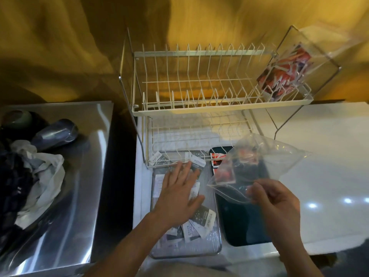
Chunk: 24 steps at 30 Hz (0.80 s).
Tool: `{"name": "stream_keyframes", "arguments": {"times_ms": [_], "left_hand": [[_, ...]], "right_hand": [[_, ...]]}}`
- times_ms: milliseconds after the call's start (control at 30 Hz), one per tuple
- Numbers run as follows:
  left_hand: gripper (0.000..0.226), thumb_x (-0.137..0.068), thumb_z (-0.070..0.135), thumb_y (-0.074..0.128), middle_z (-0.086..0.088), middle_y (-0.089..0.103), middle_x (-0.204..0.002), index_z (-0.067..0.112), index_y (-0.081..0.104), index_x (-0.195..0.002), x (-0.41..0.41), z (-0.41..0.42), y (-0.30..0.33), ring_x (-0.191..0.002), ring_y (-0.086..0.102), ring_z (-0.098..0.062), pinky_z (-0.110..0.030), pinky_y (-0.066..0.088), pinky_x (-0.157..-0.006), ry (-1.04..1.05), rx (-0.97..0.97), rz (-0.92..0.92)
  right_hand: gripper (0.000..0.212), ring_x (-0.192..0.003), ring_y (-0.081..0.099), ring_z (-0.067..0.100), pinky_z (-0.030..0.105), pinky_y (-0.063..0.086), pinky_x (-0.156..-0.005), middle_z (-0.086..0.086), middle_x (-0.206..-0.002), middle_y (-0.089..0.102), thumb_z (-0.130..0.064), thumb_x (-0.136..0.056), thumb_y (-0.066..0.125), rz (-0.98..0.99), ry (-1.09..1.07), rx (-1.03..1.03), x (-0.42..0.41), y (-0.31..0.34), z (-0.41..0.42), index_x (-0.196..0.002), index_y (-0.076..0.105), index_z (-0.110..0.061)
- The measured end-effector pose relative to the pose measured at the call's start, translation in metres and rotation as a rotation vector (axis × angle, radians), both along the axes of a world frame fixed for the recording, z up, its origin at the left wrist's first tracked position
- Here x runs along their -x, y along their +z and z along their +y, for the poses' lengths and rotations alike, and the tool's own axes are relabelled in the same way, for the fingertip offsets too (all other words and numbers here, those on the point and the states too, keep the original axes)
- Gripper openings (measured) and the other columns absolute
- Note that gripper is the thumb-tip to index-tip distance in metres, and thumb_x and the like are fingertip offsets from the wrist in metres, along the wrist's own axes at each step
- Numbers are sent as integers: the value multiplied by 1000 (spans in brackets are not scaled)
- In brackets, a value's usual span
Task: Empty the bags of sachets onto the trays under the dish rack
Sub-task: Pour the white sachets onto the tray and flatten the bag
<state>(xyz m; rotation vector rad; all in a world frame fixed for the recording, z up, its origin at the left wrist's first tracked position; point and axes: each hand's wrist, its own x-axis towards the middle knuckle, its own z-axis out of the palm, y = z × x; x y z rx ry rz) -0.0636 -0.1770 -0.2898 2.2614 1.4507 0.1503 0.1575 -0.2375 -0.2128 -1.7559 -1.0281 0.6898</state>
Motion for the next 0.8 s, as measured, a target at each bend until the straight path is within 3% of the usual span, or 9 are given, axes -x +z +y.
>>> {"name": "stream_keyframes", "arguments": {"times_ms": [100, 200, 333, 467, 567, 667, 800], "left_hand": [[69, -95, 61, 25, 7, -9, -166, 34, 5, -155, -3, -6, -6, -151, -18, -17, -48, -9, -123, -79, 19, 70], [67, -95, 60, 25, 8, -1, -167, 34, 9, -155, -2, -8, -9, -153, -13, -17, -51, -4, -123, -102, 5, 94], [65, -95, 60, 25, 8, 7, -166, 33, 19, -154, 1, -5, -4, -153, -6, -15, -48, -2, -124, -100, 7, 33], [52, -97, 52, 40, 21, 29, -155, 31, 39, -145, 4, -9, 11, -147, 14, 2, -29, 11, -123, 17, 43, -285], [37, -94, 48, 52, 43, 40, -130, 43, 49, -131, 5, -15, 37, -124, 34, 26, 1, 26, -100, 152, 188, -590], [34, -88, 50, 59, 30, 64, -119, 45, 57, -122, 2, -16, 55, -114, 56, 13, -6, 42, -94, 196, 303, -751], [12, -91, 22, 68, 17, 75, -88, 29, 69, -101, -3, -16, 64, -81, 70, 0, -15, 54, -73, 279, 271, -886]], "right_hand": [[16, -67, 69, 24, 18, 56, -61, 3, -75, 73, 0, -84, 68, 12, -7, 4, -2, -1, -3, -77, 71, -14], [12, -59, 67, 6, 6, 51, -55, -3, -75, 72, 3, -84, 67, 27, 5, 14, 0, 2, -5, -78, 70, -7], [11, -54, 63, -1, 4, 49, -53, -2, -74, 72, 3, -84, 68, 32, 23, 28, 2, 4, -4, -78, 70, -7], [10, -53, 63, 2, 6, 49, -53, 0, -73, 72, 2, -84, 68, 43, 42, 26, 5, 9, 0, -78, 70, -6], [14, -59, 68, 14, 12, 53, -56, 2, -74, 74, 1, -85, 67, 44, 87, 15, 10, 12, 2, -77, 70, -10], [15, -61, 71, 18, 15, 55, -58, 4, -73, 75, 4, -86, 65, 87, 147, -4, 19, 19, 5, -77, 70, -7], [14, -56, 70, 3, 9, 53, -54, -8, -66, 76, 5, -86, 63, 133, 225, -14, 27, 29, 10, -81, 71, -5]]}}
